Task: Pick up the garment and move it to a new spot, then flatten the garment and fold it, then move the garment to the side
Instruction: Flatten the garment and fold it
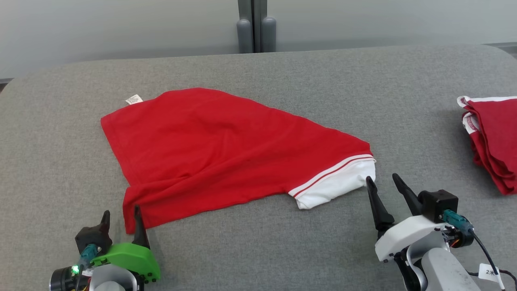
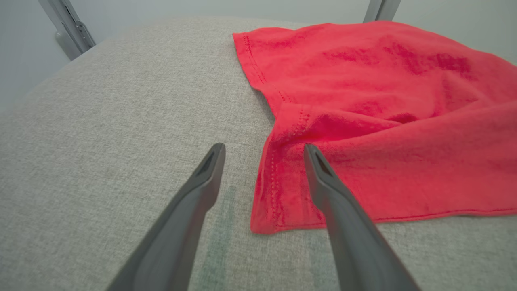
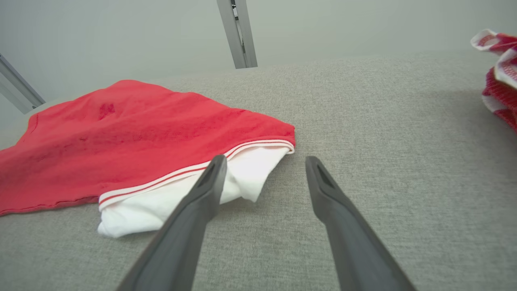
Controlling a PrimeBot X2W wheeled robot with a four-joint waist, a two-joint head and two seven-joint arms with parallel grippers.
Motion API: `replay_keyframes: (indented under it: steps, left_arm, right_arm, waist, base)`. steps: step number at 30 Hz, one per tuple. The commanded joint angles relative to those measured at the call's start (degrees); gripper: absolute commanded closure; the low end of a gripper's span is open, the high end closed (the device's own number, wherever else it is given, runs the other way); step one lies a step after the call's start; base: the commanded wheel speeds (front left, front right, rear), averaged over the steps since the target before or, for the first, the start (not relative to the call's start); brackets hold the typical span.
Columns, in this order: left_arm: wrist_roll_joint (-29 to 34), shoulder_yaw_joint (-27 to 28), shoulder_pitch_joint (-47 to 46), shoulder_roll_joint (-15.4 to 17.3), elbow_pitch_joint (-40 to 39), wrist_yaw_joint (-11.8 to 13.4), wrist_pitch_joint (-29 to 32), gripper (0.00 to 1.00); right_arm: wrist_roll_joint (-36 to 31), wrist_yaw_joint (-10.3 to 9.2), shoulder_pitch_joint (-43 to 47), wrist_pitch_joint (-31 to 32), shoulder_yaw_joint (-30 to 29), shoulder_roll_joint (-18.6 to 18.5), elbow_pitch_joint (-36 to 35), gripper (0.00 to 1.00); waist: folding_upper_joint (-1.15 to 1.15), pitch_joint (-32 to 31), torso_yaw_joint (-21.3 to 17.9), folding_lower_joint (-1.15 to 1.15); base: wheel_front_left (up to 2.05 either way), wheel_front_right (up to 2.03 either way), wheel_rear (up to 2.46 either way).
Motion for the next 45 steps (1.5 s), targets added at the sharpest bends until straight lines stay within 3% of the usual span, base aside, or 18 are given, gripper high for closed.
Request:
replay_keyframes:
  steps: [1, 12, 13, 14, 16, 28, 38, 45]
  left_arm:
    - [0.8, 0.1, 1.0, -0.3, -0.9, -0.2, 0.0, 0.00]
    - [-0.2, -2.2, 3.3, -1.0, -7.0, -1.2, 0.0, 0.00]
    - [-0.4, -2.6, 3.3, -1.0, -7.3, -1.1, 0.0, 0.00]
    - [-0.6, -2.8, 3.4, -1.0, -7.6, -1.0, 0.0, 0.00]
    - [-0.8, -3.1, 3.8, -1.0, -8.4, -0.8, 0.0, 0.00]
    - [-2.3, -5.8, 8.3, -1.0, -9.8, -0.1, 0.0, 0.00]
    - [-3.2, -7.6, 8.5, -1.0, -10.2, 0.7, 0.0, 0.00]
    - [-3.3, -8.1, 6.7, -1.0, -9.9, 0.5, 0.0, 0.00]
  right_arm:
    - [0.7, -0.09, -0.1, 0.0, 0.3, -0.2, 0.5, 0.00]
    - [2.0, -0.09, -1.6, 0.0, 0.0, -0.2, 5.8, 0.00]
    - [2.1, -0.09, -1.9, 0.0, -0.3, -0.2, 6.3, 0.11]
    - [2.2, -0.09, -2.2, 0.0, -0.3, -0.2, 6.6, 0.54]
    - [2.3, -0.09, -2.7, 0.0, 0.1, -0.2, 6.5, 1.00]
    - [5.3, -0.09, 0.6, 0.0, 2.4, -0.2, -5.1, 1.00]
    - [5.9, -0.09, 4.2, 0.0, 2.1, -0.2, -12.5, 1.00]
    - [3.5, -0.09, 1.4, 0.0, 2.8, -0.2, -12.3, 1.00]
  waist:
    - [0.00, 0.0, 0.9, 0.00]
    - [0.00, 0.4, 4.5, 0.00]
    - [0.00, 0.4, 4.8, 0.00]
    - [0.00, 0.4, 4.9, 0.00]
    - [0.00, 0.4, 5.1, 0.00]
    - [0.00, -3.5, 2.4, 0.00]
    - [0.00, -2.9, 1.9, 0.00]
    - [0.00, -0.6, 2.6, 0.00]
  base:
    - [0.00, 0.00, 0.00]
    - [0.00, 0.00, 0.00]
    - [0.00, 0.00, 0.00]
    - [0.00, 0.00, 0.00]
    - [0.00, 0.00, 0.00]
    - [0.00, 0.00, 0.00]
    - [0.00, 0.00, 0.00]
    - [0.00, 0.00, 0.00]
